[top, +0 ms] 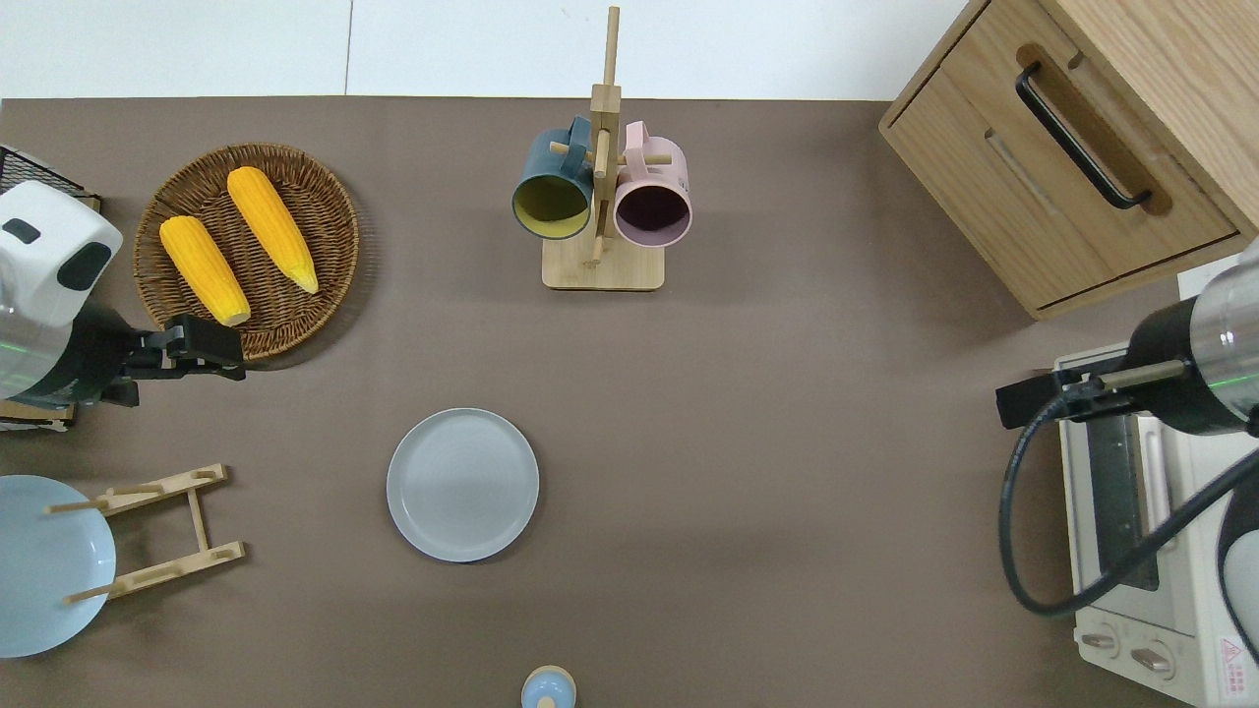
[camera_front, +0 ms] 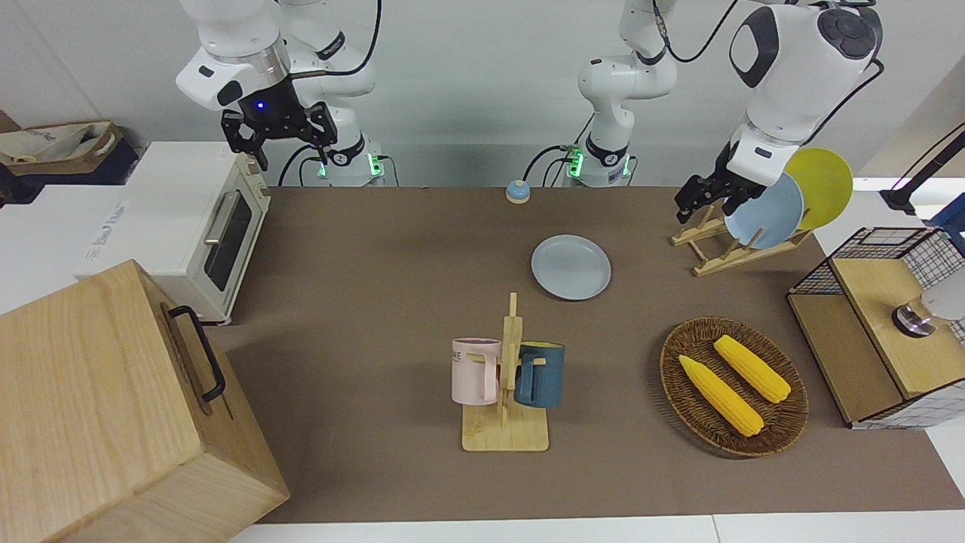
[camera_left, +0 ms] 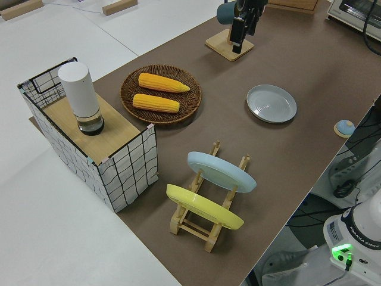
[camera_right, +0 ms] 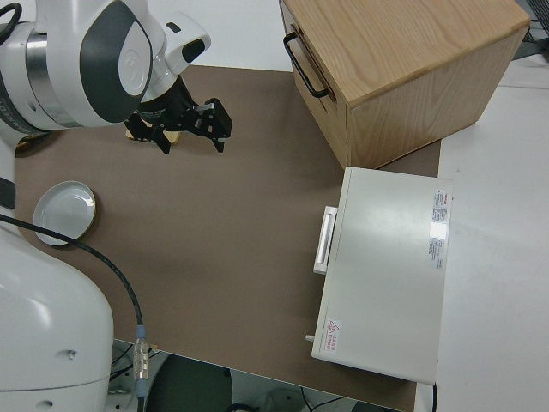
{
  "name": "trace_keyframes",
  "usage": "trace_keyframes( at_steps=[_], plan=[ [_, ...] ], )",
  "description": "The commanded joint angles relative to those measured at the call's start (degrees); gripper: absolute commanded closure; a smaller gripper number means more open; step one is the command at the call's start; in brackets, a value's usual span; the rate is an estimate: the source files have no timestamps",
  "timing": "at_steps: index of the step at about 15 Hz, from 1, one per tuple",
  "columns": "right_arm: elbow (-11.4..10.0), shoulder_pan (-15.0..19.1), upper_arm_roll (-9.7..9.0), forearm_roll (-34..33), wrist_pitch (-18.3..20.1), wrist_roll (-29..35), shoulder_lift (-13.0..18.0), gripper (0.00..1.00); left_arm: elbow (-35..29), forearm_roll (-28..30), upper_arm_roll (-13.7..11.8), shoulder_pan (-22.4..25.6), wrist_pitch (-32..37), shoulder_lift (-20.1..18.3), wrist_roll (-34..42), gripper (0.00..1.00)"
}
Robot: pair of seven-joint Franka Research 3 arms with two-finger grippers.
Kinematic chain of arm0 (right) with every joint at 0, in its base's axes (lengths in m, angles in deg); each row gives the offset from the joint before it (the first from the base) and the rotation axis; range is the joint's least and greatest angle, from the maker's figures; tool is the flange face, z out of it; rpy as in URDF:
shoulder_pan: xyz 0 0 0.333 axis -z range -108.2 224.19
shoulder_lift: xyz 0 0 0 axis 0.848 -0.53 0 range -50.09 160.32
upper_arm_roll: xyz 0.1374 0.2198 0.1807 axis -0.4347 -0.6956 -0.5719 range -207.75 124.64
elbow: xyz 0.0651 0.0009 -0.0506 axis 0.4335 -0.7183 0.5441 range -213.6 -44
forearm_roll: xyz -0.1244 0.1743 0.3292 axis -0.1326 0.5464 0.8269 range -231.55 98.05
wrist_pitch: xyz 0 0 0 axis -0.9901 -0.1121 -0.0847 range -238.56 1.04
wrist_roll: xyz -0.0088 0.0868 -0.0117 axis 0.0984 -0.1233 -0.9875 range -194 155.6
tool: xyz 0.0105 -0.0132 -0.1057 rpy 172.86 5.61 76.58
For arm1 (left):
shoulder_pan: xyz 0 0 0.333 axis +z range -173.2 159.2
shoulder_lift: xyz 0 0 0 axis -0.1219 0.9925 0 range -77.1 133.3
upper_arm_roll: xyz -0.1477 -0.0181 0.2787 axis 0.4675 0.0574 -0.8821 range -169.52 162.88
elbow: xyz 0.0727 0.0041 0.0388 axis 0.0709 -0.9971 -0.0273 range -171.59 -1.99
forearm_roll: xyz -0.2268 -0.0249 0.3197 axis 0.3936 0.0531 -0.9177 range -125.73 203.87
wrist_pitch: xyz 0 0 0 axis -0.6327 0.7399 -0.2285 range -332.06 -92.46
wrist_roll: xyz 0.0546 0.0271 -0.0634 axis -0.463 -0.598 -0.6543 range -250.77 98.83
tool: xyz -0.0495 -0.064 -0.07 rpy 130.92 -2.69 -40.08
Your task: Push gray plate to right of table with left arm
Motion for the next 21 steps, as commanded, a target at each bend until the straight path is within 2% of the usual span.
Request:
trace_keyframes(
  at_steps=[1, 12, 17, 21],
  plan=[
    [0.5, 1.13, -0.88, 0.33, 0.89, 0.74, 0.17, 0.017, 0.56, 0.82, -2.22, -0.46, 0.31, 0.23, 1.77, 0.0],
    [0.5, 1.13, -0.88, 0.33, 0.89, 0.74, 0.17, 0.017, 0.13, 0.83, -2.15, -0.63, 0.57, 0.06, 1.35, 0.0],
    [0.5, 1.13, -0.96, 0.33, 0.89, 0.74, 0.17, 0.017, -4.17, 1.45, -1.89, -1.25, -1.09, -1.26, 1.09, 0.0],
    [0.5, 1.13, -0.88, 0.25, 0.89, 0.74, 0.17, 0.017, -8.04, 1.53, -1.19, -3.18, -4.43, -1.52, -2.68, 0.0]
  ],
)
